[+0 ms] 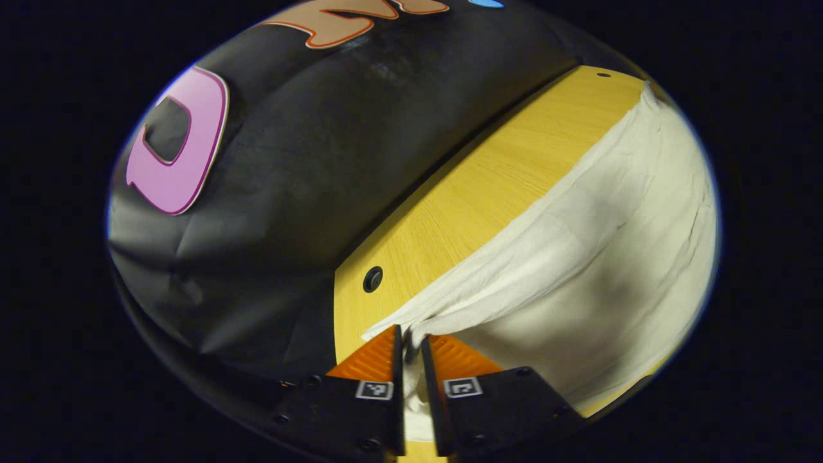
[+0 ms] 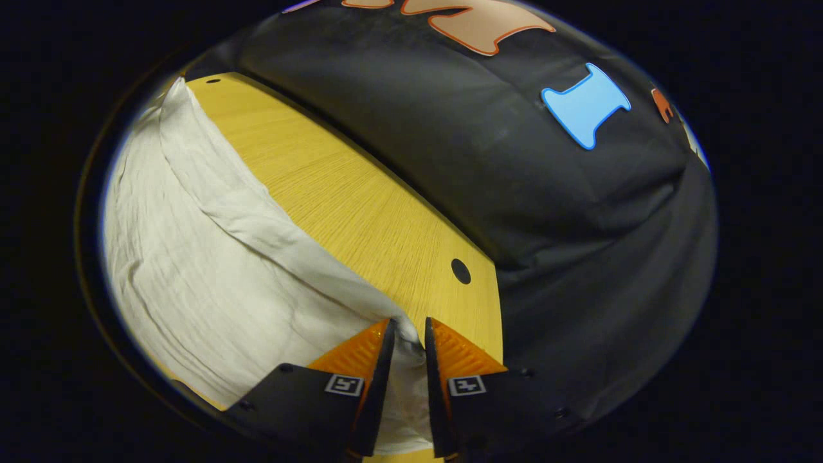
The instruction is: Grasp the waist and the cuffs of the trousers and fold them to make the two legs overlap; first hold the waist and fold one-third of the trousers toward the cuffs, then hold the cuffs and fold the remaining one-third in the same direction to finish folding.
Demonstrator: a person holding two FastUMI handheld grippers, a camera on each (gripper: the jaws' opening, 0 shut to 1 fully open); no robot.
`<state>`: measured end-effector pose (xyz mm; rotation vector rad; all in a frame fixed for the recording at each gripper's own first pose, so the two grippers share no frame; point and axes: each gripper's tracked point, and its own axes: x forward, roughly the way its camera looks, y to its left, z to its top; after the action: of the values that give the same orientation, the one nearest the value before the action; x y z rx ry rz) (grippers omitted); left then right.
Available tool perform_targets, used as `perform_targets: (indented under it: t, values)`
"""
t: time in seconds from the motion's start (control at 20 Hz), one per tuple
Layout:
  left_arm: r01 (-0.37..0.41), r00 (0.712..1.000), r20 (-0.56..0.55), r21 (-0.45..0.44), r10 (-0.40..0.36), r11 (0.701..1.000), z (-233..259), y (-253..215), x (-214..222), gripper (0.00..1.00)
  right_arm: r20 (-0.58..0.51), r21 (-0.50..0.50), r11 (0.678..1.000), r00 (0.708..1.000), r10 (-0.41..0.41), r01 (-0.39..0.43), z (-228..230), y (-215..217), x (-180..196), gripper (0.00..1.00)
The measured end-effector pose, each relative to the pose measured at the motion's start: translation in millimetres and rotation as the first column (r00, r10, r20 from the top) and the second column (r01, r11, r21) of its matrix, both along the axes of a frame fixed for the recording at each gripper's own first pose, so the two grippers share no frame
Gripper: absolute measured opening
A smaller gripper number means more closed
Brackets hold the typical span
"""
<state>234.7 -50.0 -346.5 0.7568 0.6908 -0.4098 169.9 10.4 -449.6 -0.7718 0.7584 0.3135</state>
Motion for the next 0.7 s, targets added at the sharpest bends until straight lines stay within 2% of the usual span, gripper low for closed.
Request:
perform_targets:
  t: [0.05, 0.2, 0.35, 0.45, 0.55, 0.6, 0.7]
  values:
    - [-0.011, 1.000, -0.007, -0.039, 0.011, 0.999, 2.5, -4.6, -1.2, 0.41, -0.001, 0.044, 0.999, 1.000, -0.012, 0.012, 2.7, 4.2, -3.2, 0.32]
    - [-0.048, 0.997, 0.043, -0.178, 0.057, 0.983, 25.9, -20.0, -5.2, 0.96, 0.010, 0.122, 0.989, 0.997, -0.082, 0.080, 21.5, 1.6, -15.7, 0.99]
    - [-0.056, 0.994, 0.075, -0.305, 0.082, 0.951, 49.1, -31.8, -7.3, 0.96, 0.002, 0.238, 0.949, 0.977, -0.214, 0.208, 34.8, -12.0, -30.3, 0.98]
    - [-0.063, 0.992, 0.083, -0.363, 0.099, 0.930, 61.0, -36.6, -11.0, 0.96, -0.039, 0.321, 0.896, 0.950, -0.310, 0.306, 40.1, -22.9, -43.3, 1.00]
    - [-0.078, 0.990, 0.077, -0.410, 0.119, 0.909, 70.1, -42.0, -16.9, 0.96, -0.074, 0.345, 0.854, 0.918, -0.388, 0.389, 37.8, -42.2, -54.0, 1.00]
    - [-0.087, 0.989, 0.073, -0.434, 0.131, 0.897, 76.6, -46.1, -19.7, 1.00, -0.087, 0.344, 0.838, 0.903, -0.420, 0.423, 36.6, -53.0, -59.2, 0.98]
    - [-0.109, 0.986, 0.059, -0.474, 0.155, 0.874, 82.3, -50.8, -32.9, 0.96, -0.117, 0.347, 0.801, 0.870, -0.479, 0.487, 32.2, -70.5, -69.3, 1.00]
